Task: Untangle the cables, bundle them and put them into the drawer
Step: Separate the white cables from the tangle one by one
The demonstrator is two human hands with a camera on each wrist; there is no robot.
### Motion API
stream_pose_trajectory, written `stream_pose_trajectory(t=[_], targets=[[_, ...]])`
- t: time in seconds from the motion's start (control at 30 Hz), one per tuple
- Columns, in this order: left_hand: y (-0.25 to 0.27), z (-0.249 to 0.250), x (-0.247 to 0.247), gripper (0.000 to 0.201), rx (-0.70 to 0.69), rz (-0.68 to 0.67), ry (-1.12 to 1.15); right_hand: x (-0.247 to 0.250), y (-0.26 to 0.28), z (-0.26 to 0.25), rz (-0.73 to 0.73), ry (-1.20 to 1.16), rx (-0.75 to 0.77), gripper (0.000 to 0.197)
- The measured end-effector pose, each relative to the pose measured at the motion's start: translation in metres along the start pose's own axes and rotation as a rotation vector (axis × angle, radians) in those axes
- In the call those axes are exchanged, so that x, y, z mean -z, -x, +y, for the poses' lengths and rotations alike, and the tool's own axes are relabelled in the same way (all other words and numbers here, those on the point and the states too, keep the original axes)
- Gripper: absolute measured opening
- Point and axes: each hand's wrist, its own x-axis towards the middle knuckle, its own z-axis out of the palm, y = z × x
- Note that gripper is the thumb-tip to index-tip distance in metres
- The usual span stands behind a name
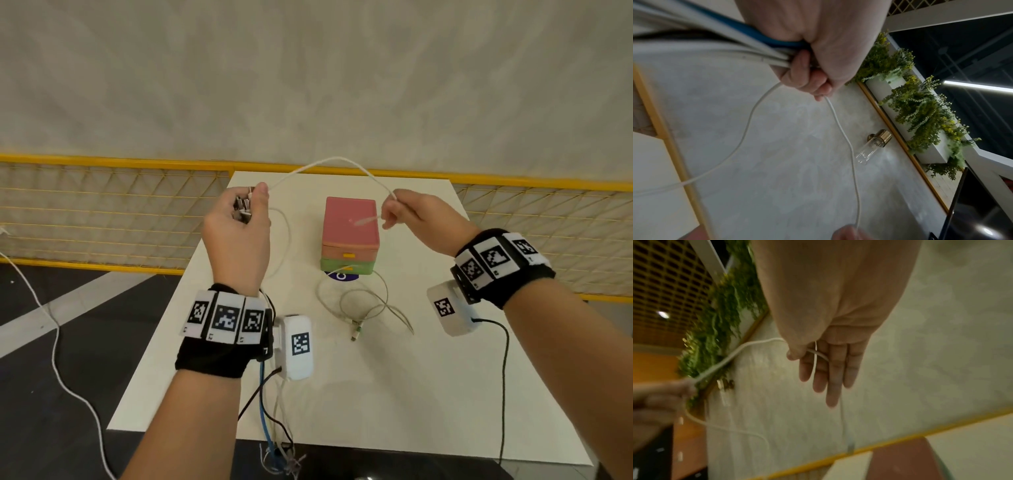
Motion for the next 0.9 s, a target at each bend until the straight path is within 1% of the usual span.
stream_pose_trajectory(t=[0.07, 0.13, 0.17, 0.2, 0.23, 0.3, 0.37, 0.4, 0.43, 0.47, 0.53, 0.6, 0.63, 0.67, 0.7, 0.73, 0.77, 0.83, 0.87, 0.9], targets=[[0.003, -0.004, -0.001, 0.021, 0.004, -0.048, 0.013, 0.009, 0.006, -0.018, -0.016, -0.019, 0.005, 0.023], [0.006, -0.006, -0.002, 0.025, 0.002, -0.112, 0.014, 0.016, 0.020, -0.037, -0.057, -0.009, 0.018, 0.010], [0.008, -0.007, -0.002, 0.026, 0.003, -0.136, 0.011, 0.018, 0.029, -0.046, -0.086, -0.010, 0.022, 0.009], [0.008, -0.008, -0.002, 0.025, 0.006, -0.155, 0.014, 0.019, 0.040, -0.054, -0.135, -0.016, 0.023, 0.013], [0.009, -0.009, -0.002, 0.022, 0.009, -0.165, 0.021, 0.017, 0.051, -0.061, -0.219, -0.035, 0.016, 0.015], [0.010, -0.009, -0.002, 0.013, 0.022, -0.176, 0.045, 0.009, 0.074, -0.074, -0.486, -0.062, -0.017, 0.013], [0.011, -0.010, -0.002, 0.012, 0.022, -0.199, 0.065, -0.002, 0.092, -0.083, -0.739, -0.058, -0.046, 0.012], [0.012, -0.009, -0.003, 0.015, 0.020, -0.223, 0.072, -0.006, 0.098, -0.086, -0.799, -0.054, -0.053, 0.014], [0.014, -0.008, -0.004, 0.019, 0.024, -0.256, 0.087, -0.008, 0.101, -0.088, -0.800, -0.056, -0.058, 0.018], [0.016, -0.006, -0.005, 0.021, 0.035, -0.296, 0.113, -0.010, 0.101, -0.087, -0.741, -0.057, -0.057, 0.021], [0.022, 0.000, -0.007, 0.021, 0.058, -0.387, 0.173, -0.013, 0.096, -0.083, -0.519, -0.031, -0.025, 0.021], [0.027, 0.008, -0.008, 0.018, 0.074, -0.495, 0.235, -0.020, 0.088, -0.078, -0.289, -0.060, 0.007, 0.017], [0.030, 0.012, -0.008, 0.017, 0.084, -0.549, 0.265, -0.027, 0.084, -0.076, -0.223, -0.106, 0.011, 0.017], [0.033, 0.015, -0.009, 0.017, 0.089, -0.595, 0.289, -0.033, 0.081, -0.078, -0.197, -0.160, 0.015, 0.021], [0.035, 0.018, -0.009, 0.017, 0.087, -0.635, 0.310, -0.041, 0.078, -0.080, -0.205, -0.206, 0.021, 0.027], [0.038, 0.020, -0.010, 0.017, 0.080, -0.670, 0.330, -0.048, 0.077, -0.085, -0.243, -0.252, 0.031, 0.031], [0.041, 0.022, -0.011, 0.017, 0.073, -0.701, 0.348, -0.059, 0.076, -0.091, -0.288, -0.302, 0.046, 0.030], [0.046, 0.023, -0.014, 0.018, 0.070, -0.743, 0.374, -0.079, 0.077, -0.104, -0.348, -0.393, 0.062, 0.015], [0.047, 0.022, -0.015, 0.019, 0.078, -0.749, 0.386, -0.089, 0.079, -0.108, -0.363, -0.447, 0.051, 0.012], [0.047, 0.021, -0.015, 0.020, 0.087, -0.744, 0.399, -0.101, 0.081, -0.111, -0.358, -0.515, 0.043, 0.014]])
